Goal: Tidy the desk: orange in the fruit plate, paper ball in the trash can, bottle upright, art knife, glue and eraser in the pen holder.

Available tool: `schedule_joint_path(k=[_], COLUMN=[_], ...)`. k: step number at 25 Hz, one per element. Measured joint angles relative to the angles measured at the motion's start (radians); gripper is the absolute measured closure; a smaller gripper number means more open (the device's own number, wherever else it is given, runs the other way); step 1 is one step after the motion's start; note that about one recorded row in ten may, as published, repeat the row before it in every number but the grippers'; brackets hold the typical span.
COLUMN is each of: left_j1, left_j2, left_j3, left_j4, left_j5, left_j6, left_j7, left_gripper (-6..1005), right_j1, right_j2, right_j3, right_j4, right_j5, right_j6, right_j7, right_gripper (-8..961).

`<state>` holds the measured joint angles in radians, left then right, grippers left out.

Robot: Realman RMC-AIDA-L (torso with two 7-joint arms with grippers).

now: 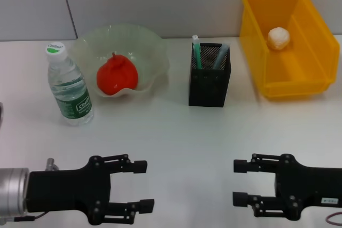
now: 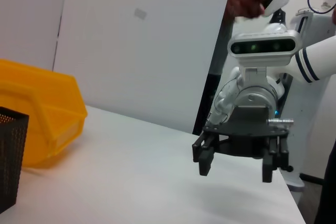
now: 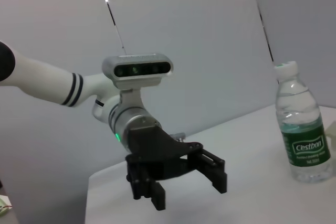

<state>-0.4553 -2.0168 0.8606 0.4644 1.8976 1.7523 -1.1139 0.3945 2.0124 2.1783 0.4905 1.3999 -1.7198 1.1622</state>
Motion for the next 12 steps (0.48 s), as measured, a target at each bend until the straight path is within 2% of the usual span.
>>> schedule_joint_path(k=[12], left_j1=[0.003], left_j2=[0.023], left_j3=[0.000], left_j4=[0.004], left_j5=[0.000], left_j6=[0.024], left_j7=[-0.016], left_gripper=[202], right_j1=[0.026], right_j2=[0.010], right_j3=[0.000], right_j4=[-0.003], right_j5=[0.000], right_j6=[0.017], right_j7=[0.003], right_gripper=[265])
